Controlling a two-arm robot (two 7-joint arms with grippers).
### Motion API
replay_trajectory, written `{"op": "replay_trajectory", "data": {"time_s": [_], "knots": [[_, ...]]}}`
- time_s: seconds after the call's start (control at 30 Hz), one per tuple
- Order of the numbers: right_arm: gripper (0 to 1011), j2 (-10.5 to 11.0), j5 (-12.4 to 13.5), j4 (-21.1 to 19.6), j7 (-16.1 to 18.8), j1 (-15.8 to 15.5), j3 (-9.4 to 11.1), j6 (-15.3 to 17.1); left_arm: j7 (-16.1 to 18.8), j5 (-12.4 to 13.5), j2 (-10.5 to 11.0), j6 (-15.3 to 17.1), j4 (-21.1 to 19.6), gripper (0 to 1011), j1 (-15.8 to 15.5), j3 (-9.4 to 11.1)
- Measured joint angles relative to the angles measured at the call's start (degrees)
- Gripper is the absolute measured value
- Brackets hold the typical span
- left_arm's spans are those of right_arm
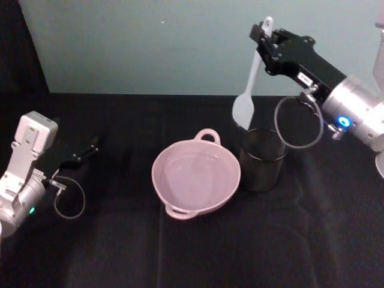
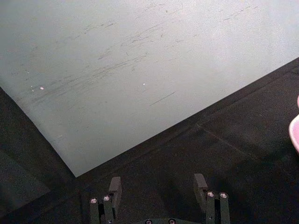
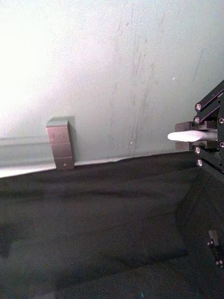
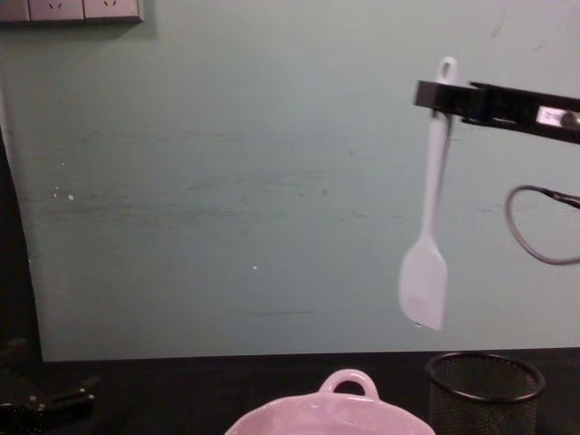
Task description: Use the one hand to pick up the spoon and stir the clear water in the bowl.
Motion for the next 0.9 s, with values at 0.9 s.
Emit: {"op": "replay_trajectory", "data": {"time_s": [0.9], "knots": [[114, -0.68, 7.67, 9.24, 0.68, -5.99, 3.68, -1.65, 0.0, 0.0, 0.0, 0.0, 0.0, 1011, 0.0, 0.0]]}}
